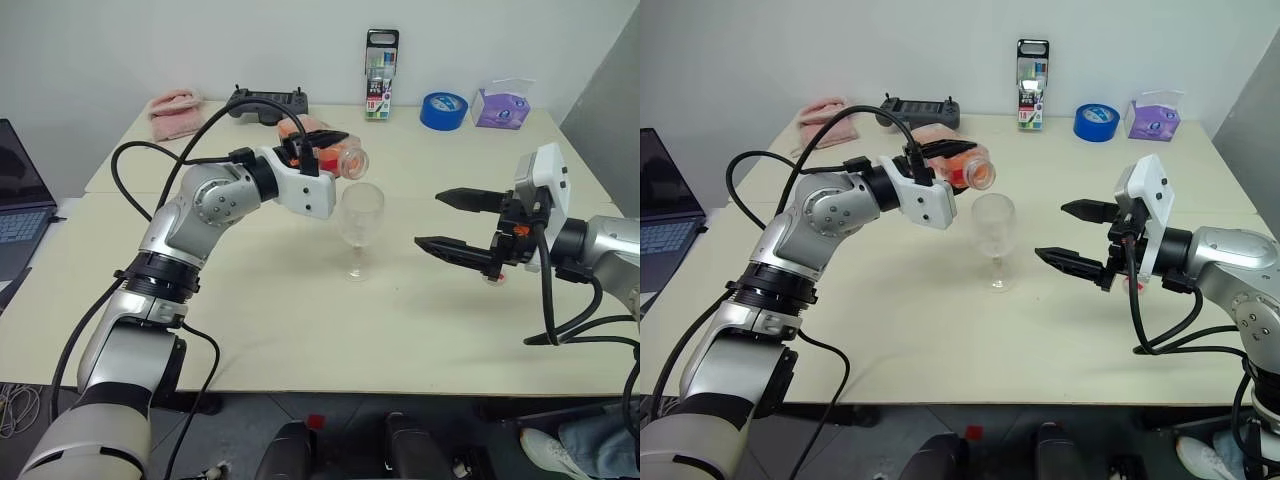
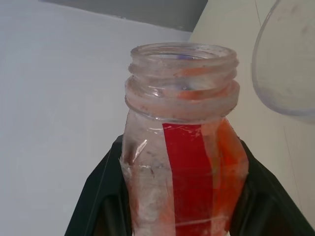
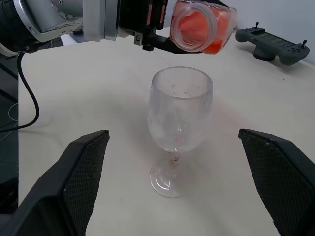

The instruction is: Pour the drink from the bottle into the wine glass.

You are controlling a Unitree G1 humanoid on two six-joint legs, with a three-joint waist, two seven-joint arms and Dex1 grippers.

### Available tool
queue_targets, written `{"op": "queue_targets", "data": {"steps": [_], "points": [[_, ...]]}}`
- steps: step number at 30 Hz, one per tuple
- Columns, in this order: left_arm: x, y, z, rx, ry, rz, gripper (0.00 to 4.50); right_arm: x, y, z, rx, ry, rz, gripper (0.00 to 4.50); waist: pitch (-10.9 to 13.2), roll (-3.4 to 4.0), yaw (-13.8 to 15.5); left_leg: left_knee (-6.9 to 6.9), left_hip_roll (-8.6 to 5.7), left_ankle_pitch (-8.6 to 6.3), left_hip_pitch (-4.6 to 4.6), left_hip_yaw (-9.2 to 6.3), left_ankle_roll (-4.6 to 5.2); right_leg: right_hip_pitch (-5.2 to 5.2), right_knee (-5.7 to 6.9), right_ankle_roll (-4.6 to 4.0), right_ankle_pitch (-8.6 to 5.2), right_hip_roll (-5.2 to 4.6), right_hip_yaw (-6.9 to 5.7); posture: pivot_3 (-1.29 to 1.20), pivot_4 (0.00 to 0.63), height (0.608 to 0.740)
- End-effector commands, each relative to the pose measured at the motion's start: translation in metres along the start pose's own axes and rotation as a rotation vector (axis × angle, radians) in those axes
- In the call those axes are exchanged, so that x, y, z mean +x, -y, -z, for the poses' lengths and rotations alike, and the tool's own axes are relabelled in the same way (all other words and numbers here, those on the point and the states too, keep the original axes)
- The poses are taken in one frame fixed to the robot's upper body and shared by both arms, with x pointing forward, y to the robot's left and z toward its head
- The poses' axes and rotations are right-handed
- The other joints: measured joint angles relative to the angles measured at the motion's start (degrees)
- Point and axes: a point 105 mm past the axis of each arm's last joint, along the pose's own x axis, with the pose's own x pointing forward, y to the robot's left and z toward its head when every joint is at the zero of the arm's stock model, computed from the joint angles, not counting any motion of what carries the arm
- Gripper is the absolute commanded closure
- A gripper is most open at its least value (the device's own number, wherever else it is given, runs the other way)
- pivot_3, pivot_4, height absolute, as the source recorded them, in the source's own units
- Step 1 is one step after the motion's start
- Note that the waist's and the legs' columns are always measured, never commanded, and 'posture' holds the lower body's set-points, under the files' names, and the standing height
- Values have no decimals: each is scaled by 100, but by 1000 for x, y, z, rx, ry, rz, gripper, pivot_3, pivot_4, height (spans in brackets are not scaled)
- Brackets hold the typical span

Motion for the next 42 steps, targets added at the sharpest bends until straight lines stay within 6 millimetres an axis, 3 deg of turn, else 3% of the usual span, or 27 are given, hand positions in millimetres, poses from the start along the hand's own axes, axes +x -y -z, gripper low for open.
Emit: {"op": "queue_targets", "data": {"steps": [1, 21, 42], "points": [[0, -22, -7, 74, 28, -51, 2676, -2, -4, -13, -61, 33, -6, 0, 0, 0, 0, 0, 0, 0, 0, 0, 0, 0, 0, 0, 0, 0, 0, 0, 150, 740], [-2, -20, 4, 155, 1, -18, 2676, 0, -3, -13, -74, 36, -8, 0, 0, 0, 0, 1, -1, 0, 0, 0, 0, 0, 2, 0, 0, 0, 0, 0, 150, 740], [0, -25, 3, 207, 34, 5, 2679, 2, -1, -10, -79, 30, 1, 0, 0, 0, -2, 3, -3, 0, 0, 1, 1, 0, 6, 1, 1, 0, -1, 0, 150, 740]]}}
